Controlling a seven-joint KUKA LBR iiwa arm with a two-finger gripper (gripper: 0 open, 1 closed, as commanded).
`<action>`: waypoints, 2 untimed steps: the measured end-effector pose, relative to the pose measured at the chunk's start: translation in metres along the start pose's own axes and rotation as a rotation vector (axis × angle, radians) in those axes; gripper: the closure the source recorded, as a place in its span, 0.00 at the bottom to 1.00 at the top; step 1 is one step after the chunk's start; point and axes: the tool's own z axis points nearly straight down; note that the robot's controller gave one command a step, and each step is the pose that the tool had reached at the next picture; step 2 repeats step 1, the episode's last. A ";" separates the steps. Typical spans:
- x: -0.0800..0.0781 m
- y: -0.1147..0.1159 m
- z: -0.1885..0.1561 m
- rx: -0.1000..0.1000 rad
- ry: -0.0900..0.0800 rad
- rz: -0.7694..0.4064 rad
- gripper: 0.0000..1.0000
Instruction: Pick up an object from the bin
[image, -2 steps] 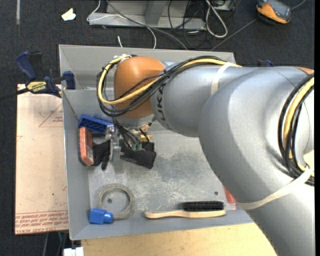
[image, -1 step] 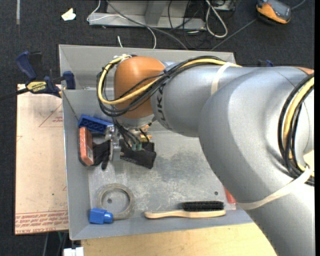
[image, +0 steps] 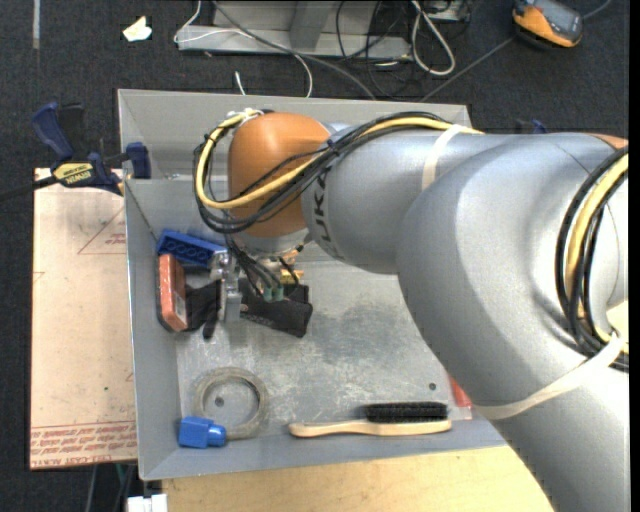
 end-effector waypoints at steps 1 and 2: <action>0.000 0.000 0.000 0.000 0.000 0.000 1.00; 0.000 0.000 0.000 0.000 0.000 0.000 1.00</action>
Offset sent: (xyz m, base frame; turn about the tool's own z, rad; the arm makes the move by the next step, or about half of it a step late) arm 0.0000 0.0000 0.0000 0.0000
